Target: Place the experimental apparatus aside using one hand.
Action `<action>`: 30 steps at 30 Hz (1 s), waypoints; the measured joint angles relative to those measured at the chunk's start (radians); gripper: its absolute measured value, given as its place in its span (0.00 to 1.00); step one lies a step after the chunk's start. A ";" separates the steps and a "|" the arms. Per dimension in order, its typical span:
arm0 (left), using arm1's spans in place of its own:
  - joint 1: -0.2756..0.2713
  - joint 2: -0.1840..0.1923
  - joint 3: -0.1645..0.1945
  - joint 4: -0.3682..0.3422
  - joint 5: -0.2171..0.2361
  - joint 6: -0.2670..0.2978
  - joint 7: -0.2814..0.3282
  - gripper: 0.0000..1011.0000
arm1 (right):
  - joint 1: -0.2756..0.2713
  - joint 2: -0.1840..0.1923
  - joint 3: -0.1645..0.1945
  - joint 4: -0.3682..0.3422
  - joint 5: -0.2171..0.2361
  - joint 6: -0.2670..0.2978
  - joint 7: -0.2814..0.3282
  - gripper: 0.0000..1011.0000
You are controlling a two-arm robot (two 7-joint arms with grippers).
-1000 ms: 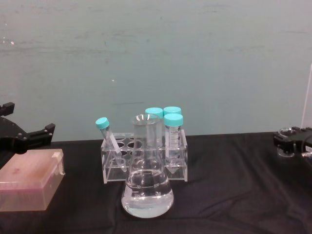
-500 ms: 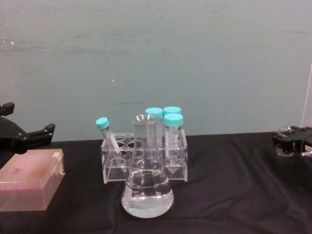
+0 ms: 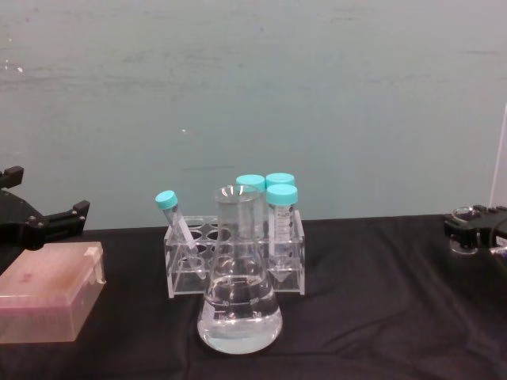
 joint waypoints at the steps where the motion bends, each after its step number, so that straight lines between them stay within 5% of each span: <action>1: 0.000 0.000 0.000 0.000 0.000 0.000 0.000 0.99 | 0.000 0.000 0.000 0.000 0.000 0.000 0.000 0.50; 7: 0.000 0.000 0.000 0.000 0.000 0.000 0.000 0.99 | -0.001 0.000 0.000 -0.001 0.000 0.001 -0.001 0.55; 21: 0.000 0.000 0.000 0.000 0.000 0.000 0.000 0.99 | -0.001 0.000 0.000 -0.001 0.000 0.001 -0.002 0.97; 30: 0.000 0.000 0.000 0.000 0.000 0.000 0.000 0.99 | -0.001 0.000 0.000 -0.001 0.000 0.001 -0.002 0.99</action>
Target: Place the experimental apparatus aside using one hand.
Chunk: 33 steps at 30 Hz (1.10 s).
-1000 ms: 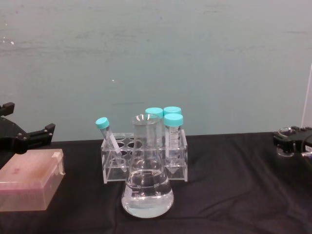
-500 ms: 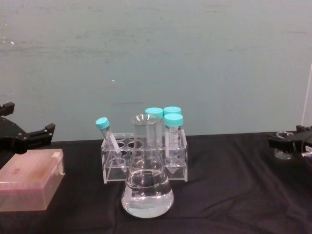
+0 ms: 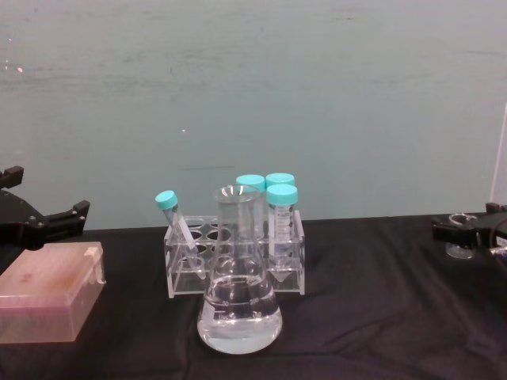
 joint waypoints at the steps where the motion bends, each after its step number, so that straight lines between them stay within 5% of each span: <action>1: 0.000 0.000 0.000 0.000 0.000 0.000 0.000 0.99 | 0.000 0.000 0.000 0.000 0.000 0.000 0.000 0.99; 8: 0.000 0.000 0.000 0.000 0.000 0.000 0.000 0.99 | -0.001 0.000 0.000 -0.002 0.000 0.000 0.000 0.99; 21: 0.000 0.000 0.000 0.000 0.000 0.000 0.000 0.99 | -0.074 0.017 -0.014 -0.161 -0.036 -0.029 -0.003 0.99; 33: 0.000 0.000 0.000 0.000 0.000 0.000 0.000 0.99 | -0.135 0.052 -0.061 -0.297 -0.041 -0.090 0.111 0.99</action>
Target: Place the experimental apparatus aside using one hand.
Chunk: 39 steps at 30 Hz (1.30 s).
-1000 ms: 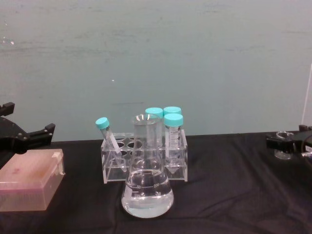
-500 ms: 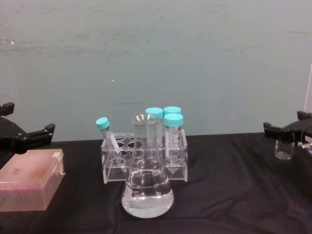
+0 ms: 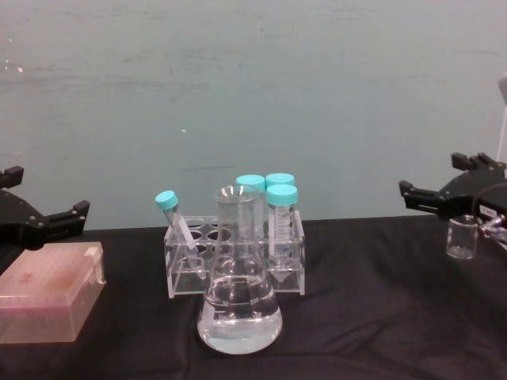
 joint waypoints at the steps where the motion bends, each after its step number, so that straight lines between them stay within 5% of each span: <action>1: 0.000 0.000 0.000 0.000 0.000 0.000 0.000 0.99 | -0.004 0.003 -0.003 -0.007 0.004 -0.004 0.010 0.99; 14: 0.000 0.000 0.000 0.000 0.000 0.000 0.000 0.99 | -0.056 0.045 -0.042 -0.111 0.098 -0.034 0.164 0.99; 24: 0.000 0.000 0.000 0.000 0.000 0.000 0.000 0.99 | -0.074 0.076 -0.080 -0.127 0.220 -0.067 0.360 0.99; 39: 0.000 0.000 0.000 0.000 0.000 0.000 0.000 0.99 | -0.076 0.101 -0.143 -0.134 0.295 -0.043 0.489 0.99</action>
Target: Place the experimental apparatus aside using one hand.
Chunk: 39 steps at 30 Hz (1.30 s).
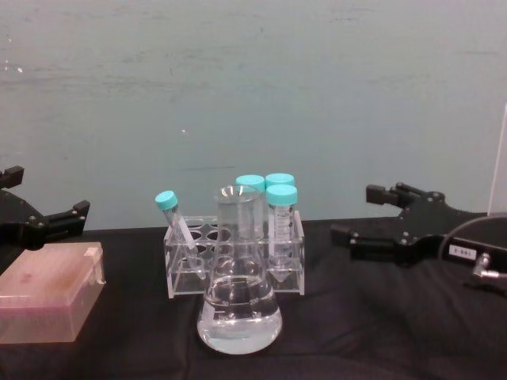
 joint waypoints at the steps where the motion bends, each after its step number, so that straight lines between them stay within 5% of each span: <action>1: 0.000 0.000 0.000 0.000 0.000 0.000 0.000 0.99 | 0.003 0.000 -0.003 0.005 0.007 0.001 0.010 0.99; 10: 0.000 0.000 0.000 0.000 0.000 0.000 0.000 0.99 | 0.037 -0.003 -0.048 0.061 0.079 -0.008 0.145 0.99; 27: 0.000 0.000 0.000 0.000 0.000 0.000 0.000 0.99 | 0.085 -0.017 -0.115 0.121 0.139 -0.017 0.255 0.99; 39: 0.000 0.000 0.000 0.000 0.000 0.000 0.000 0.99 | 0.118 -0.031 -0.147 0.151 0.165 -0.017 0.272 0.99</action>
